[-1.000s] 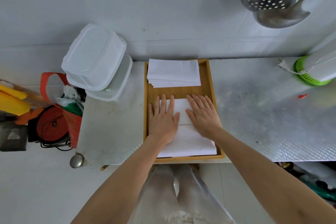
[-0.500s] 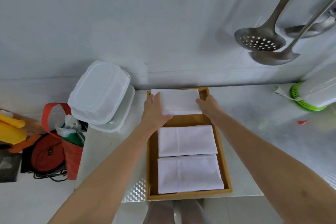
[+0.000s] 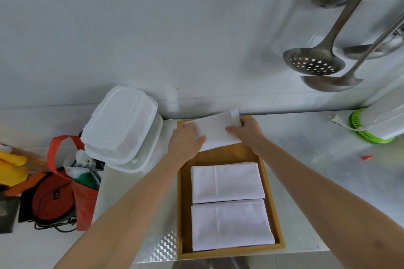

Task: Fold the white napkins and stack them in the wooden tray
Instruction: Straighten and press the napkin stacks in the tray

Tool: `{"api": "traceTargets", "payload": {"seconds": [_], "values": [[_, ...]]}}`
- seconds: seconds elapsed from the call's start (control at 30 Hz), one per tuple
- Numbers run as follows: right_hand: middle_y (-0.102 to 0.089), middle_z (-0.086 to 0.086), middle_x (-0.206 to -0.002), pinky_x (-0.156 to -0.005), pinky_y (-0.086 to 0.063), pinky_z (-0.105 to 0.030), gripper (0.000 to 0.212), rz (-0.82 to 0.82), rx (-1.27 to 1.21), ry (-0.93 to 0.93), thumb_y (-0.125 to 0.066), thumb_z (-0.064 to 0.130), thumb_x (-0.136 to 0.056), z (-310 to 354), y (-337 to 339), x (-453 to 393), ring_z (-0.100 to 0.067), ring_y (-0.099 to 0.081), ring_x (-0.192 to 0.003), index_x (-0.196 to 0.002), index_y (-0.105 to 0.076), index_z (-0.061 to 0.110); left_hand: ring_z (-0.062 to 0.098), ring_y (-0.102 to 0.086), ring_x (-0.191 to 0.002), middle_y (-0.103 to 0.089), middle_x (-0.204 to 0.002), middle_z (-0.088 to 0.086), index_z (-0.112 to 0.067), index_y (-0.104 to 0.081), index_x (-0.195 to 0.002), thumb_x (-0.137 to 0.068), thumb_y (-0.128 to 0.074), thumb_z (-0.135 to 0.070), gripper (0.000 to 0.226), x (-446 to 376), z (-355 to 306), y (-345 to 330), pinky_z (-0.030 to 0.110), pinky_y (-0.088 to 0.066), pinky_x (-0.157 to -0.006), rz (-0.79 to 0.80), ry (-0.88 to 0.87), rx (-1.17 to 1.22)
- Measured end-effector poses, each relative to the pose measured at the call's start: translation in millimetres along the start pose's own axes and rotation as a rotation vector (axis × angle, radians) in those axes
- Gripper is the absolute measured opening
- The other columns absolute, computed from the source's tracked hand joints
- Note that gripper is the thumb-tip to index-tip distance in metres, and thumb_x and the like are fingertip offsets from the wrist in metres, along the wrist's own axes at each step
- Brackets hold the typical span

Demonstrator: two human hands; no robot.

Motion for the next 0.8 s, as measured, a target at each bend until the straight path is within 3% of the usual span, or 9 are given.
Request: {"api": "traceTargets", "payload": {"seconds": [0.07, 0.13, 0.23, 0.3, 0.4, 0.47, 0.53, 0.67, 0.8], "values": [[-0.059, -0.007, -0.076, -0.062, -0.044, -0.033, 0.021, -0.009, 0.097, 0.199, -0.072, 0.017, -0.079, 21.1, 10.4, 8.5, -0.018, -0.053, -0.068, -0.087, -0.062, 0.001, 0.019, -0.032, -0.136, -0.038, -0.144, 0.002, -0.017, -0.038, -0.14, -0.082, -0.07, -0.044, 0.072, -3.6, -8.9, 18.7, 0.031, -0.029, -0.11, -0.064, -0.114, 0.195], [-0.055, -0.003, -0.07, -0.06, -0.039, -0.029, 0.02, 0.004, 0.193, 0.347, -0.074, 0.017, -0.076, 43.6, 17.3, 17.6, -0.013, -0.048, -0.064, -0.082, -0.062, 0.003, 0.008, -0.027, -0.139, -0.029, -0.151, -0.009, -0.024, -0.028, -0.147, -0.082, -0.073, -0.037, 0.08, -1.2, -22.7, 36.2, 0.025, -0.028, -0.11, 0.029, -0.235, 0.43], [-0.059, 0.0, -0.09, -0.071, -0.047, -0.026, 0.02, 0.025, 0.299, 0.516, -0.075, 0.017, -0.077, 72.9, 18.4, 29.6, -0.014, -0.055, -0.08, -0.093, -0.066, 0.009, 0.0, -0.052, -0.114, -0.054, -0.13, -0.012, -0.025, -0.044, -0.139, -0.086, -0.07, -0.024, 0.059, 1.3, -34.0, 54.7, 0.011, -0.044, -0.089, 0.083, -0.267, 0.63], [-0.056, 0.002, -0.096, -0.073, -0.046, -0.024, 0.023, 0.0, 0.273, 0.576, -0.076, 0.014, -0.076, 78.4, 17.4, 32.5, -0.012, -0.054, -0.083, -0.097, -0.065, 0.011, 0.006, -0.061, -0.102, -0.065, -0.112, -0.007, -0.022, -0.058, -0.123, -0.087, -0.069, -0.018, 0.037, 3.6, -37.4, 56.5, 0.016, -0.049, -0.083, 0.08, -0.259, 0.689], [-0.055, 0.003, -0.109, -0.082, -0.049, -0.023, 0.048, -0.018, 0.101, 0.527, -0.078, 0.015, -0.075, 62.2, 14.9, 31.5, -0.009, -0.056, -0.096, -0.115, -0.052, 0.015, 0.017, -0.064, -0.103, -0.07, -0.106, -0.002, -0.021, -0.065, -0.108, -0.089, -0.067, -0.017, 0.02, 7.6, -28.0, 47.9, 0.034, -0.048, -0.095, -0.004, -0.206, 0.823], [-0.054, 0.004, -0.122, -0.093, -0.048, -0.027, 0.071, -0.003, 0.011, 0.403, -0.081, 0.019, -0.073, 42.4, 11.1, 30.6, -0.01, -0.054, -0.111, -0.13, -0.039, 0.018, 0.018, -0.063, -0.109, -0.07, -0.111, -0.002, -0.022, -0.065, -0.109, -0.089, -0.067, -0.016, 0.021, 10.4, -17.4, 42.3, 0.04, -0.045, -0.102, -0.04, -0.147, 1.003], [-0.053, 0.004, -0.126, -0.095, -0.046, -0.03, 0.081, 0.047, 0.03, 0.3, -0.082, 0.021, -0.072, 24.0, 2.3, 30.4, -0.012, -0.051, -0.114, -0.137, -0.032, 0.02, 0.019, -0.061, -0.114, -0.068, -0.116, 0.0, -0.024, -0.065, -0.111, -0.087, -0.067, -0.017, 0.025, 12.7, -11.8, 38.2, 0.042, -0.042, -0.105, -0.028, -0.101, 1.14], [-0.053, -0.001, -0.118, -0.084, -0.049, -0.029, 0.069, 0.165, 0.102, 0.214, -0.077, 0.019, -0.076, 9.8, -19.6, 29.2, -0.017, -0.053, -0.106, -0.131, -0.036, 0.017, 0.018, -0.06, -0.115, -0.067, -0.118, 0.0, -0.023, -0.063, -0.113, -0.089, -0.063, -0.014, 0.026, 14.6, -14.0, 38.4, 0.039, -0.042, -0.105, 0.011, -0.07, 1.279], [-0.058, -0.005, -0.121, -0.09, -0.05, -0.033, 0.055, 0.157, 0.146, 0.233, -0.062, 0.007, -0.086, 11.9, -36.2, 25.7, -0.023, -0.056, -0.112, -0.136, -0.039, 0.014, 0.009, -0.064, -0.104, -0.068, -0.108, -0.011, -0.032, -0.056, -0.113, -0.082, -0.073, -0.029, 0.035, 18.8, -21.9, 38.3, 0.032, -0.05, -0.094, -0.086, -0.007, 1.151]]}}
Point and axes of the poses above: each hand's wrist, its own x-axis away from the middle knuckle, its own y-axis out of the back of the hand, z = x × y, the point moved 3 cm from there along -x, towards the middle knuckle
